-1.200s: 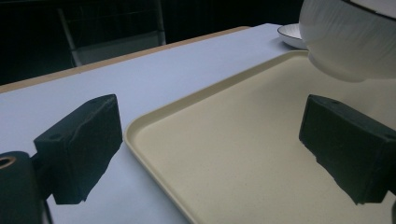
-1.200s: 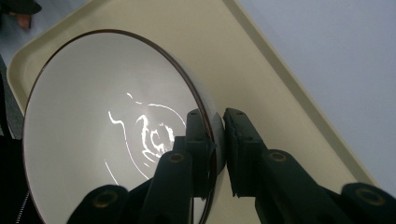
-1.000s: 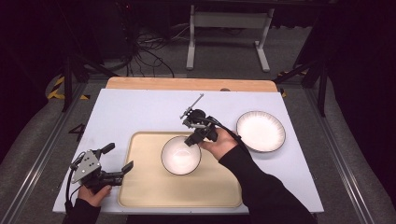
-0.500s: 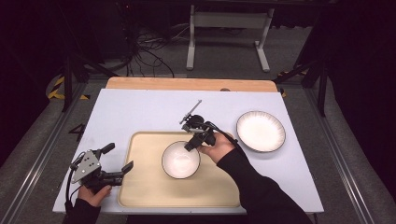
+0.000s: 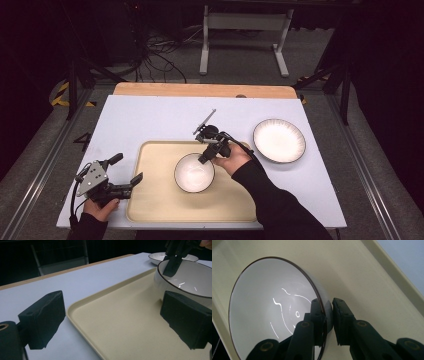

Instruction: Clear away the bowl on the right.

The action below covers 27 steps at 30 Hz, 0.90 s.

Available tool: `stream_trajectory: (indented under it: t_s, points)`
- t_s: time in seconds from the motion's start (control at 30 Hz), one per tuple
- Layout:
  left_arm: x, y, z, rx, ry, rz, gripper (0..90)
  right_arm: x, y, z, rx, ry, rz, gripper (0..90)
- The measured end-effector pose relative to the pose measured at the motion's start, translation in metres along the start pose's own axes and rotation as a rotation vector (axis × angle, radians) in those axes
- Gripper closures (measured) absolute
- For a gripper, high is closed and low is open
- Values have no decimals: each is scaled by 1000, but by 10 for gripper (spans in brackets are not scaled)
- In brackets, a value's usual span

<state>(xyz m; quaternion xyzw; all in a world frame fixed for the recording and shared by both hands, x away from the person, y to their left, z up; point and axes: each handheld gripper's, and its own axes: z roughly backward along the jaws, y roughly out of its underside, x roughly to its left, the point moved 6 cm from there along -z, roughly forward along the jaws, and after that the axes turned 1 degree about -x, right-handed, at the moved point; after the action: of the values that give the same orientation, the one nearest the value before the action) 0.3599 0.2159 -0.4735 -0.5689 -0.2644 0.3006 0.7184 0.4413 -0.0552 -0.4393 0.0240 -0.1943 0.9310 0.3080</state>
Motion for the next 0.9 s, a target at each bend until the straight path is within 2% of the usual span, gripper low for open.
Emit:
stream_trajectory:
  t_s: [0.37,0.53,0.6,0.63,0.67,0.7,0.77,0.9]
  points:
    - [0,0,0,3,1,0,66,-9,5,-7,13,-2,-21,806]
    - [0,0,0,3,1,-1,66,-12,8,-12,29,2,-28,769]
    - [0,0,0,3,1,-1,67,-12,8,-11,16,-2,-34,705]
    - [0,0,0,3,1,-1,66,-12,7,-9,5,1,-33,638]
    - [0,0,0,3,1,-1,67,-12,7,-9,5,1,-33,638]
    - [0,0,0,3,1,0,67,-12,5,-7,-16,4,-22,550]
    - [0,0,0,3,3,1,66,-11,4,-4,-29,16,-24,469]
    - [0,0,0,3,3,1,66,-8,4,1,-56,4,0,415]
